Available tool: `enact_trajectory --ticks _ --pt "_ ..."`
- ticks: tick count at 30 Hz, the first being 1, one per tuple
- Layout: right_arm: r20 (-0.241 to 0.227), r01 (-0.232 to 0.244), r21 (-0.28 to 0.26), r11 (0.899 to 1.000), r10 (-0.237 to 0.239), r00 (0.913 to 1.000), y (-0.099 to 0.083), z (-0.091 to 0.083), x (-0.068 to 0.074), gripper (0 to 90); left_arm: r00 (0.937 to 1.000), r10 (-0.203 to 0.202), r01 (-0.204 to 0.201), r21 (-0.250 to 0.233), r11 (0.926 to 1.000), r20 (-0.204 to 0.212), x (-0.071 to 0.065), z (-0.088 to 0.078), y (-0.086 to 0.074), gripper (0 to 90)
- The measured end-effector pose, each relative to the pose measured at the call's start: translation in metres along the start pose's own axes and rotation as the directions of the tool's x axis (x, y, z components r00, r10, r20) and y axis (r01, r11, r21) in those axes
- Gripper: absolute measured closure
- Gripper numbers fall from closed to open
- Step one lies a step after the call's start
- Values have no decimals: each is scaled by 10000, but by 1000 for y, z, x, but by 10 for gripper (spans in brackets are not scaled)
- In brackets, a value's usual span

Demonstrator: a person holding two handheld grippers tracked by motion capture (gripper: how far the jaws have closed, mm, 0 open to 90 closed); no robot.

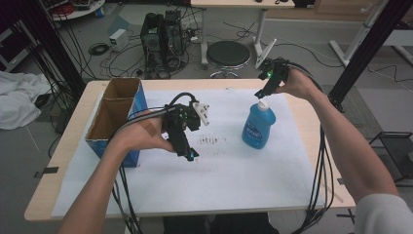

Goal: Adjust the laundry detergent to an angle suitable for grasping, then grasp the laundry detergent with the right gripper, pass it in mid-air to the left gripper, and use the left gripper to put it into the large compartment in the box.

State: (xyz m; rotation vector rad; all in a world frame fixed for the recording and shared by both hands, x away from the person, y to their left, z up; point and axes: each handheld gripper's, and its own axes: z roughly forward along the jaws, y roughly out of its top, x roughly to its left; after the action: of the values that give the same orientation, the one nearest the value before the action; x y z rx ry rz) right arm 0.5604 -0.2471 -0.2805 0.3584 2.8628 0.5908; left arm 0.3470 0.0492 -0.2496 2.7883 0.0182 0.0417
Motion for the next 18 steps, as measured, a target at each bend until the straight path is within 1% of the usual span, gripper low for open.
enact_trajectory --ticks 1,2,3,5,7,8,9,12,16,18 --pt "0 0 0 10000 0 10000 0 0 0 124 10000 47 -47 53 10000 19 0 0 0 149" --pt "15 5 56 10000 -5 10000 0 0 1 125 10000 -10 10 8 10000 13 -1 0 0 149" --pt "67 56 8 10000 -56 10000 2 0 1 124 10000 70 -70 83 9999 42 -1 0 0 149" --pt "80 -18 -38 10000 18 10000 3 0 1 124 10000 -16 16 -15 10000 12 -3 0 -2 149" --pt "83 35 -52 10000 -34 10000 3 0 1 124 10000 31 -31 1 10000 22 -2 0 -3 149" --pt "74 -24 39 10000 24 10000 4 0 1 125 10000 35 -36 69 10000 39 -2 -1 -3 149" --pt "82 0 77 10000 0 10000 4 0 2 124 10000 2 -2 -1 10000 56 -2 -1 -4 149" --pt "60 11 150 9999 -12 10000 5 1 3 125 10000 -4 4 11 10000 36 -2 -1 -4 149" --pt "37 36 129 9999 -36 10000 5 1 3 125 10000 -4 4 -28 10000 -3 -5 -1 -3 149" --pt "57 -13 68 10000 12 10000 4 0 2 124 10000 14 -13 -68 10000 72 -7 0 -3 149"
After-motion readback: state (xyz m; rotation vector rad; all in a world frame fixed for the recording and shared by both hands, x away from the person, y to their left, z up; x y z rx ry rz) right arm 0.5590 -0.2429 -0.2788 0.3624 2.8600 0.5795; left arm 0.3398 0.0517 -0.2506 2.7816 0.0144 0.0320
